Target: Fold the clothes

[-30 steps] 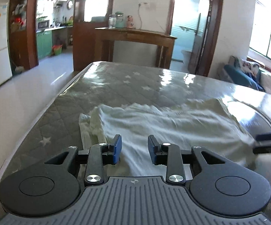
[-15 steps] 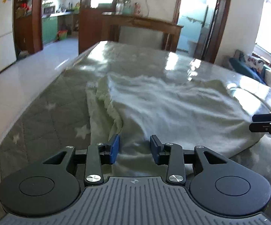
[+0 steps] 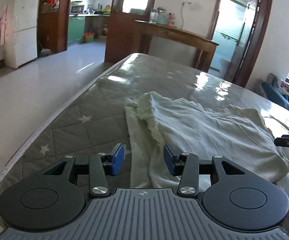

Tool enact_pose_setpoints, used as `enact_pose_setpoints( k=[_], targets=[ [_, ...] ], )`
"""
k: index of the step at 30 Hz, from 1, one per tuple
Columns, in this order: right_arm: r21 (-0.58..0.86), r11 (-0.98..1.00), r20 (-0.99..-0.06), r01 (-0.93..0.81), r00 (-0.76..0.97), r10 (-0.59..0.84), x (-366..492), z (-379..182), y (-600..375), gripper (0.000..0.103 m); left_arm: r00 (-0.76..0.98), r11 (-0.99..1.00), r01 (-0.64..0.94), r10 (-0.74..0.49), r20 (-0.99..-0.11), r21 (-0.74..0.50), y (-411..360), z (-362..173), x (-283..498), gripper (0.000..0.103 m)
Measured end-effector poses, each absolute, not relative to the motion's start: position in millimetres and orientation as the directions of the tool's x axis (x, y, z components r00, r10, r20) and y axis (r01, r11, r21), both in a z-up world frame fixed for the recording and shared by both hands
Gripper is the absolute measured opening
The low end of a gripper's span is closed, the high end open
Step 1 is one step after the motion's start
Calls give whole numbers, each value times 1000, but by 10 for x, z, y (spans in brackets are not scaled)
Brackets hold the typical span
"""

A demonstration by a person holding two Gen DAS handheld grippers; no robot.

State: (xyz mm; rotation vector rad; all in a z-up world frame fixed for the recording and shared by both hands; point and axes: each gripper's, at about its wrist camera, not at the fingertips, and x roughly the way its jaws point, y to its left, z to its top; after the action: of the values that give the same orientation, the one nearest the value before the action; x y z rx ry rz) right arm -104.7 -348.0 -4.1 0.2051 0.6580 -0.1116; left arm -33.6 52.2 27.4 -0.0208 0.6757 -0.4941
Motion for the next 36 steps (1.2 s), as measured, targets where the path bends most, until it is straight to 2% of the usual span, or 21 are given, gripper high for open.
enact_pose_setpoints(
  k=[2,8,16,18,19,22,25,26,28,29,30,31,32,34,36],
  targets=[
    [172,967,-623,187,781,-40,-987,-88,-3549,70,664,883,433,-447,-600,-179,506,272,-287,52],
    [207,949,-633,239,772,-56,-839,-210,-3680,71,652,883,430,-449,-611,-189,427,268,-144,57],
    [214,950,-637,227,770,-40,-793,-231,-3681,71,631,876,433,-462,-623,-212,381,212,-41,58],
    [211,954,-640,215,768,-32,-785,-226,-3662,65,628,876,432,-464,-625,-217,383,214,-28,59],
    [216,954,-640,208,768,-23,-777,-219,-3656,58,626,875,430,-465,-625,-220,384,215,-20,60],
    [205,956,-646,209,763,-29,-770,-198,-3640,53,619,874,427,-469,-630,-232,377,209,15,60],
    [203,956,-645,210,764,-31,-774,-177,-3648,36,605,870,427,-477,-638,-246,331,171,69,60],
    [206,956,-644,207,764,-26,-776,-170,-3647,30,602,868,429,-482,-637,-251,325,168,70,58],
    [207,957,-645,201,764,-21,-774,-157,-3640,30,588,859,435,-498,-637,-270,312,162,75,53],
    [192,961,-647,199,762,-28,-760,-155,-3619,30,581,855,437,-506,-637,-280,305,158,78,43],
    [190,962,-647,199,762,-30,-755,-154,-3614,29,569,848,440,-518,-638,-296,300,153,86,37],
    [188,962,-645,198,763,-31,-752,-147,-3609,27,552,839,441,-534,-640,-320,296,145,99,25],
    [186,963,-643,197,765,-32,-748,-141,-3605,22,541,832,441,-546,-640,-337,293,142,108,18],
    [173,967,-636,189,771,-37,-759,-107,-3577,16,549,830,443,-550,-629,-339,252,193,94,14],
    [156,972,-625,178,779,-43,-780,-59,-3537,14,566,826,462,-555,-610,-323,204,289,55,12]
  ],
)
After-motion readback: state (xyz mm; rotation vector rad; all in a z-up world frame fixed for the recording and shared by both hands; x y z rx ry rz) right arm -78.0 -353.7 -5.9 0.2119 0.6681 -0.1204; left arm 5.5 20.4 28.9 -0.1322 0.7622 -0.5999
